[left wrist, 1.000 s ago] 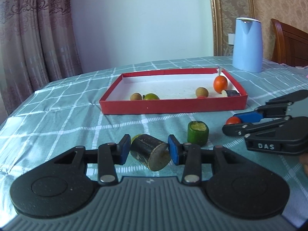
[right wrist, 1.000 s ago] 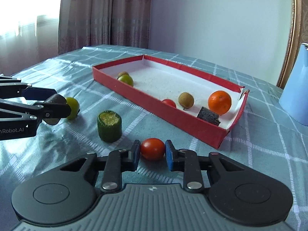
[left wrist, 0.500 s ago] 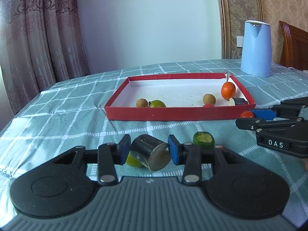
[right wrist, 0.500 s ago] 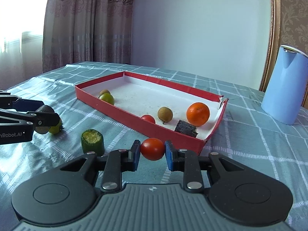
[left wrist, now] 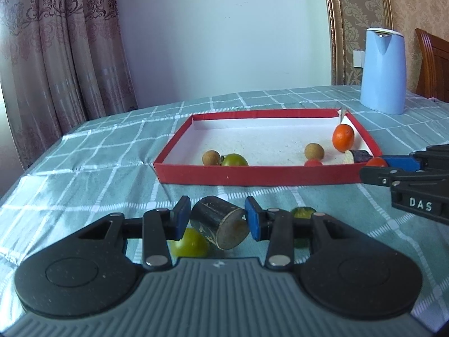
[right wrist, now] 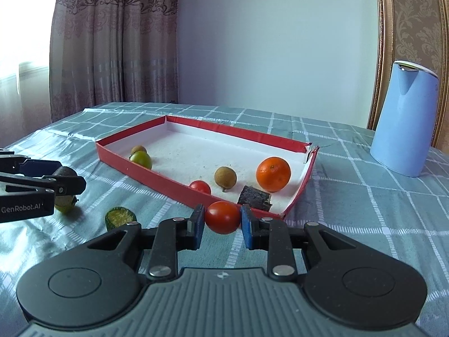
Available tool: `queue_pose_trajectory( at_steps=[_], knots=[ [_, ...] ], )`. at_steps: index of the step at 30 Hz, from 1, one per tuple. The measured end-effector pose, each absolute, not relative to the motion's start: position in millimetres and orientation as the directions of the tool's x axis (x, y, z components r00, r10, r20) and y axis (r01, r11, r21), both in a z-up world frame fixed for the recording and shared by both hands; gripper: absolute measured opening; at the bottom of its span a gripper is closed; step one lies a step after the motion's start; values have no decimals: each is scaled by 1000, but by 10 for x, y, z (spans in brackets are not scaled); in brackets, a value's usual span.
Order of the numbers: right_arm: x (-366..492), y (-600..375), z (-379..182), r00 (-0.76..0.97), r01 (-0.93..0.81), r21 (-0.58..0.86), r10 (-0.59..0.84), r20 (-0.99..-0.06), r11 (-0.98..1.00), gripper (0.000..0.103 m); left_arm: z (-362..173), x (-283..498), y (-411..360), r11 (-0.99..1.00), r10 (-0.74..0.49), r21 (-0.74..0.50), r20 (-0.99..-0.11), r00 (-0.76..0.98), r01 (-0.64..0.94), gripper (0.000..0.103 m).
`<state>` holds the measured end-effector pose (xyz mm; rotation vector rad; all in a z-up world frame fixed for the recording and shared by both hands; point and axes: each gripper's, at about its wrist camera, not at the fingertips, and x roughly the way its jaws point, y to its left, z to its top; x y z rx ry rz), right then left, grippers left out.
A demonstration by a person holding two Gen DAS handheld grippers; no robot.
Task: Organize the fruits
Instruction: 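Carry both items into the tray and open both tools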
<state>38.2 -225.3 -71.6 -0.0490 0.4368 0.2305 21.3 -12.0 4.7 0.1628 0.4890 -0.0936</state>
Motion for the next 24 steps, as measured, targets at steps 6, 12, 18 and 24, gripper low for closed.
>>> queue_pose_trajectory(
  at_steps=[6, 12, 18, 24],
  knots=[
    [548, -2229, -622, 880, -218, -9, 193, -434, 976, 27, 74, 399, -198, 983, -44, 138, -476, 878, 124, 38],
    [833, -2184, -567, 874, -195, -16, 167, -455, 981, 27, 94, 651, -306, 981, -30, 153, -477, 878, 117, 38],
    [1084, -2160, -554, 870, -164, -18, 136, -474, 986, 27, 143, 882, -351, 985, -30, 138, -466, 884, 106, 38],
    [1355, -2108, -562, 860, -145, -10, 121, -496, 989, 27, 140, 1116, -417, 985, -13, 147, -465, 885, 91, 38]
  ],
)
